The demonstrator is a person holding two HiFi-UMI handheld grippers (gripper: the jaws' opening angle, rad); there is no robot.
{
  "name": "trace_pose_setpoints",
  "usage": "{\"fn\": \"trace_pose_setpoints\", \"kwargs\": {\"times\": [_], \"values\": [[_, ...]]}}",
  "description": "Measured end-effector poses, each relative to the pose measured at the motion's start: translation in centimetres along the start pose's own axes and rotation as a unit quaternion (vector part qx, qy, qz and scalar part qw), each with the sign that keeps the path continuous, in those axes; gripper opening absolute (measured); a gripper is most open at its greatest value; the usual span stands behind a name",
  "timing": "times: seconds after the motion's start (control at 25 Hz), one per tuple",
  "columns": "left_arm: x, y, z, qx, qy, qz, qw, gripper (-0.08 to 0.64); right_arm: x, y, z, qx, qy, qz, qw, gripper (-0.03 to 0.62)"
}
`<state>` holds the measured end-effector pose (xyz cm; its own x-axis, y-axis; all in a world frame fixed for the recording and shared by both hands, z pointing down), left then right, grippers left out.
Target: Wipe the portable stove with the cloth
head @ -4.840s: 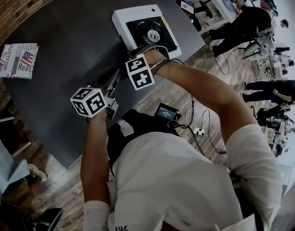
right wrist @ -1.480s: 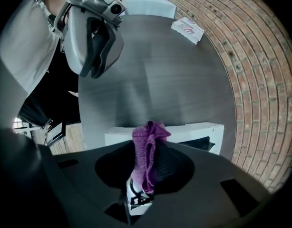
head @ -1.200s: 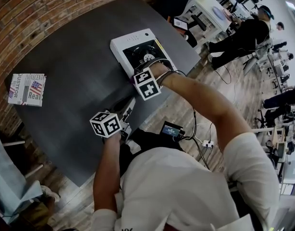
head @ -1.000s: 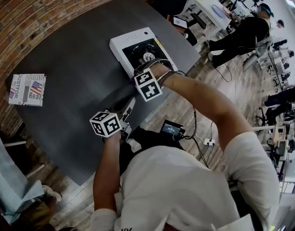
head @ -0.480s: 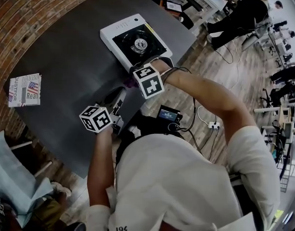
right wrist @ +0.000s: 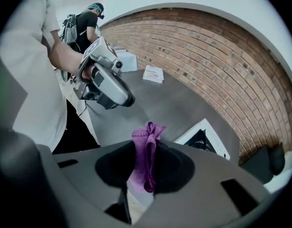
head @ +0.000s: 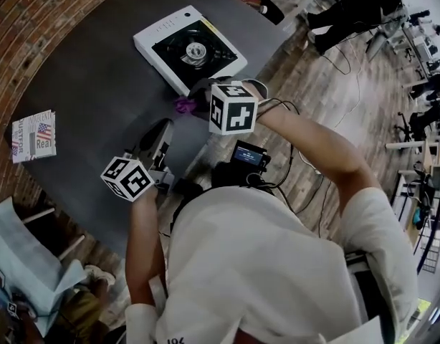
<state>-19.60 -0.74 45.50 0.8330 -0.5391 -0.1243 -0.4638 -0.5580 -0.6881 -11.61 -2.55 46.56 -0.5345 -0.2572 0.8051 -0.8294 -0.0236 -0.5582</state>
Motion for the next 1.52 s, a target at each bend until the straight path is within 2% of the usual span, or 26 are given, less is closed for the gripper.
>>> {"fn": "trace_pose_setpoints", "kwargs": {"times": [0.28,0.48,0.68,1.0,1.24,1.52], "values": [[0.3,1.5,3.2,0.044,0.022,0.035,0.9981,0.041,-4.6,-0.6,1.0,0.043,-0.086,0.087,0.992,0.100],[1.3,0.2,7.0,0.063,0.039,0.064,0.9952,0.041,-9.1,-2.2,0.1,0.083,-0.111,0.155,0.978,0.099],[2.9,-3.2,10.9,0.073,0.065,0.086,0.9915,0.041,-13.1,-5.7,-1.9,0.116,-0.109,0.195,0.968,0.100],[4.7,-8.8,17.8,0.088,0.095,0.105,0.9860,0.041,-18.9,-10.4,-6.1,0.143,-0.100,0.263,0.949,0.098],[3.9,-10.5,21.7,0.111,0.117,0.132,0.9780,0.041,-21.6,-11.9,-8.7,0.137,-0.088,0.293,0.942,0.098],[1.9,-10.7,24.9,0.137,0.116,0.133,0.9748,0.041,-24.0,-12.5,-10.7,0.151,-0.099,0.320,0.930,0.098]]}}
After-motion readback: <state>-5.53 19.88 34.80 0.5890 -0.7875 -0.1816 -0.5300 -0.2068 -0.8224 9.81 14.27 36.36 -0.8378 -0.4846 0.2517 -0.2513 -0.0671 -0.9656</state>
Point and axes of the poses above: the fingertips, and each gripper's own axes: x forward along the fingers, z to its right, y out of its top, the point moved 2 cm from there along -x, backward along the fingers, and after that the axes turned 9 degrees about z, right-handed, at the moved point
